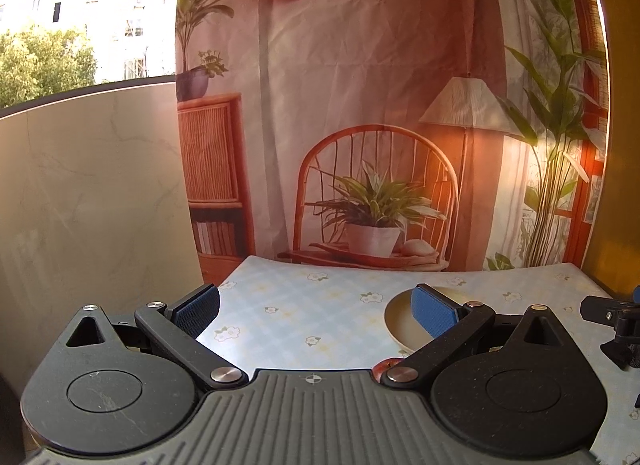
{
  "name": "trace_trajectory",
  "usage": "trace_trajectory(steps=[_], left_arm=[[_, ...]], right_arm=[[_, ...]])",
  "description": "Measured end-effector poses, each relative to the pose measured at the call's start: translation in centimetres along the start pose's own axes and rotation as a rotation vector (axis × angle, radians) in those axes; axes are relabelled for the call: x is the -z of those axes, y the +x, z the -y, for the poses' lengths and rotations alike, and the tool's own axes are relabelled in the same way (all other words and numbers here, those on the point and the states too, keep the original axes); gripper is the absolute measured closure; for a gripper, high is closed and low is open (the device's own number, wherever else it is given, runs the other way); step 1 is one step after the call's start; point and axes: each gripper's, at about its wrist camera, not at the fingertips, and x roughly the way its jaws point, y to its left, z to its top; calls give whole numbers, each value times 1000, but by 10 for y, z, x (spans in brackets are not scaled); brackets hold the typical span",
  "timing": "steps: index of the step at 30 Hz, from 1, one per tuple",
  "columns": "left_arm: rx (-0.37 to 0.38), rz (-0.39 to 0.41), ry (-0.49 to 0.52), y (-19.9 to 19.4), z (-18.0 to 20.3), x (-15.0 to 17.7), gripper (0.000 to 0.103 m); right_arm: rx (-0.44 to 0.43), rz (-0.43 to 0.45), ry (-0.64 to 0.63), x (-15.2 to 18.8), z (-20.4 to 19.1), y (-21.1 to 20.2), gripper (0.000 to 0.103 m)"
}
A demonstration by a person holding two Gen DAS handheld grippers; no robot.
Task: Organize fruits
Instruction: 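Move both open grippers down toward the fruit pile beside the plate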
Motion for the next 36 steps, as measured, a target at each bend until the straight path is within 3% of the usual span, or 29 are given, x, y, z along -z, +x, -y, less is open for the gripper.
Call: trace_trajectory(steps=[6, 9, 14, 25, 33, 36], left_arm=[[-39, -5, -22, 30, -8, 11, 0], [-33, -20, -47, 44, -13, 16, 0], [-15, -10, -78, 60, -14, 28, 0], [8, -52, 21, 83, 5, 60, 0], [70, -166, 37, 101, 9, 72, 1], [52, -182, 59, 105, 10, 76, 1]], right_arm=[[-15, 12, 21, 20, 8, 36, 0], [4, 45, -3, 30, 6, 47, 0], [19, 25, -37, 39, 0, 67, 0], [-12, -2, -48, 69, -8, 90, 0], [-39, -72, -67, 84, -13, 98, 0], [-52, -87, -71, 85, -14, 100, 0]])
